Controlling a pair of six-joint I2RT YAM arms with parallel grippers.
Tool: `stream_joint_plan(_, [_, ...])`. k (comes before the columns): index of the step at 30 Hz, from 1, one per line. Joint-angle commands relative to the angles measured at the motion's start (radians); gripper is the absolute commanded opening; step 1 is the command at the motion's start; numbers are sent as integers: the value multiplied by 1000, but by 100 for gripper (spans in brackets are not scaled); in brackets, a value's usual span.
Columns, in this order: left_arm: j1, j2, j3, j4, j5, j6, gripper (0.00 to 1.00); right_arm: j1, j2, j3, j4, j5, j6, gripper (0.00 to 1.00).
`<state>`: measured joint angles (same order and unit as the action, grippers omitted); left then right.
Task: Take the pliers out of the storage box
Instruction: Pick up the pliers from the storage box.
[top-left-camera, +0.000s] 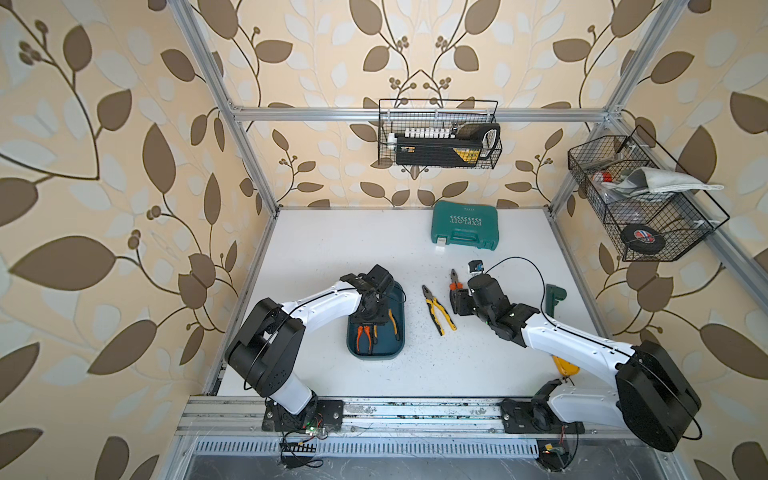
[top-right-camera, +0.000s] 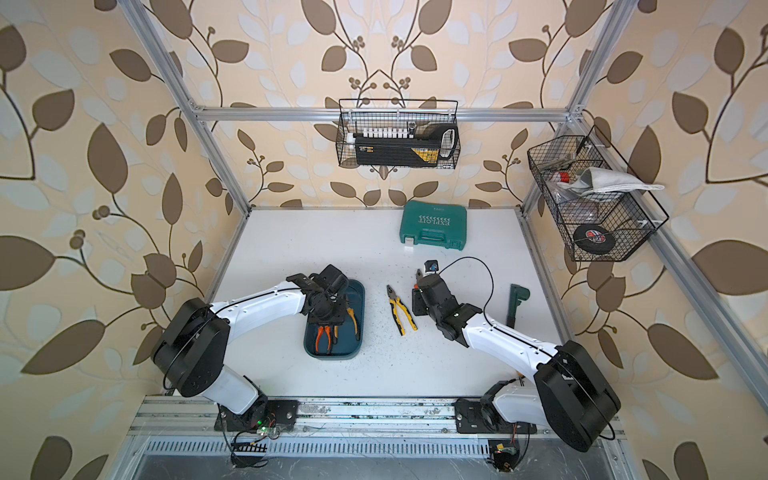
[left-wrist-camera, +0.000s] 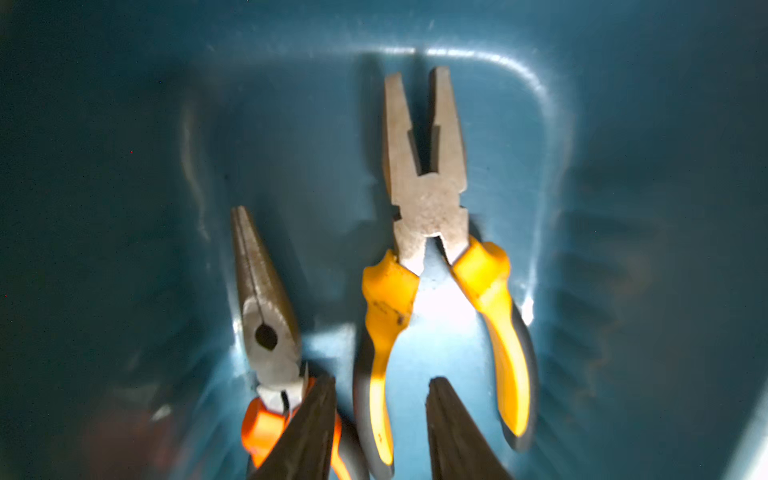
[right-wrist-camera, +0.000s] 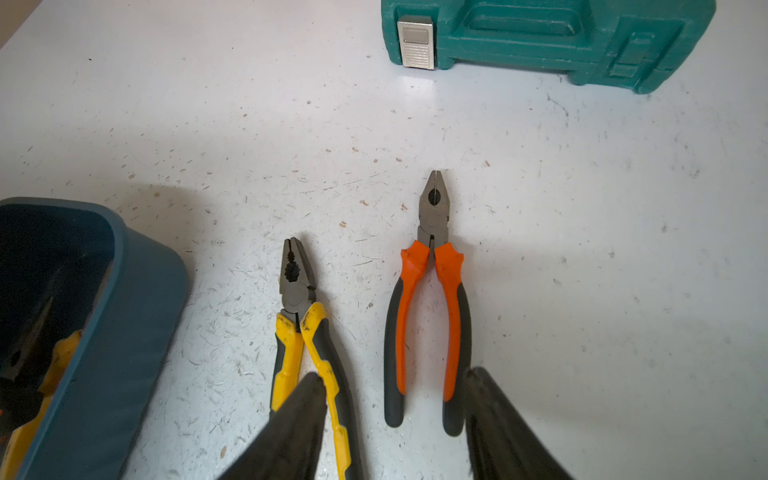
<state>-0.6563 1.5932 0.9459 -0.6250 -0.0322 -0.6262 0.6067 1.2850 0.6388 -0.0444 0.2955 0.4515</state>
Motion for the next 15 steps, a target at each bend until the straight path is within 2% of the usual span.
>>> stream_joint_plan(1, [-6, 34, 24, 6, -16, -2, 40, 4, 16, 28, -20, -4, -3, 56])
stream_joint_plan(10, [-8, 109, 46, 30, 13, -20, 36, 4, 28, 39, -26, -2, -8, 56])
stream_joint_plan(15, [-8, 118, 53, 29, 9, -27, 25, 4, 34, 42, -26, -2, -7, 56])
